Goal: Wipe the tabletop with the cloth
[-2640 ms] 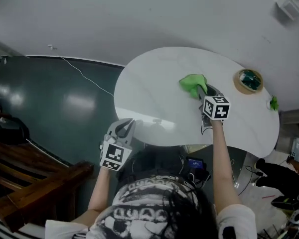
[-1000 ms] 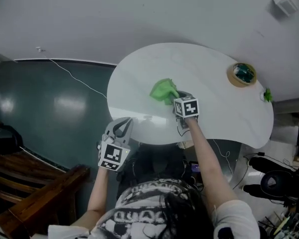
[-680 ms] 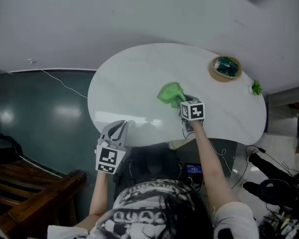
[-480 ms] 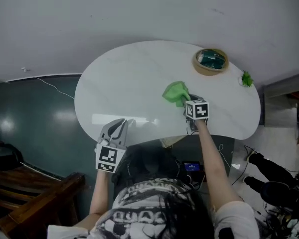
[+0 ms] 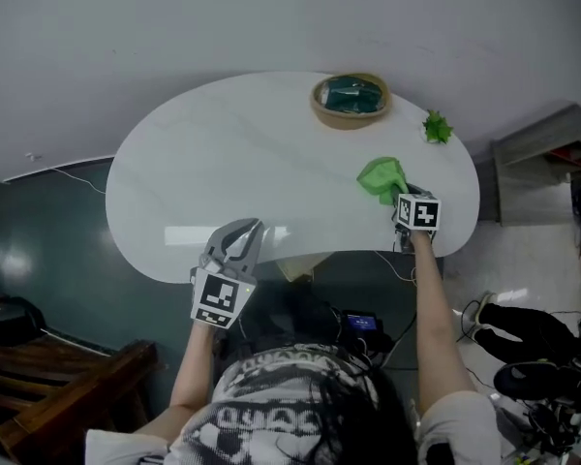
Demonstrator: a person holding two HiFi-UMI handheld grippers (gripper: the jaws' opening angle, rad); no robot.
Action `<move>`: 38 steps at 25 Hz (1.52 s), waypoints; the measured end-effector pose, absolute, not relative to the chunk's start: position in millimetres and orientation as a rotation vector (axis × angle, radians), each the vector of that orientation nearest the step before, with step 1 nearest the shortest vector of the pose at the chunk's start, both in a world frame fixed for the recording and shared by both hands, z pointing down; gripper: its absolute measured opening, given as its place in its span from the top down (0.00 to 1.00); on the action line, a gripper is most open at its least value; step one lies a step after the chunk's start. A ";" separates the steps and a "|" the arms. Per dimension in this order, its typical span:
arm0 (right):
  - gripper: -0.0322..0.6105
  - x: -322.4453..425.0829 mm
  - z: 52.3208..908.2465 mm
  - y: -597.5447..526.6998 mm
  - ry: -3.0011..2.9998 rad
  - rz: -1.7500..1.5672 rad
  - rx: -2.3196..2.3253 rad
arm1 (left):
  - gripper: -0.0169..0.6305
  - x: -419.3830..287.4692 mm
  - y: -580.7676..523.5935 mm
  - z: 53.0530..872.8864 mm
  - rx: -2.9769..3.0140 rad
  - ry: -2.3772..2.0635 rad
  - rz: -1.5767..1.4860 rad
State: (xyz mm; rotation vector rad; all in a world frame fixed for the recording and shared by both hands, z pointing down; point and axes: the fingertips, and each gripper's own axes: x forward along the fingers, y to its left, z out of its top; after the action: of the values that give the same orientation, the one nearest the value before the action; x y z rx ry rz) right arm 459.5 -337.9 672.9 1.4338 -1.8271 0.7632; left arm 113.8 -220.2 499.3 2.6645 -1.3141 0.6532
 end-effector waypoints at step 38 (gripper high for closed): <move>0.80 319.8 584.2 -301.8 -2.084 0.721 1.533 | 0.95 -20.8 -147.4 508.1 2.577 -1.414 0.709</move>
State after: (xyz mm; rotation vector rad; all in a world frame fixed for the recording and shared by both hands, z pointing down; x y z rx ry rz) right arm 319.8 -301.8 584.2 1.5326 -2.0844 0.7210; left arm -20.8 -147.4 508.1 2.5775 -1.4144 0.7089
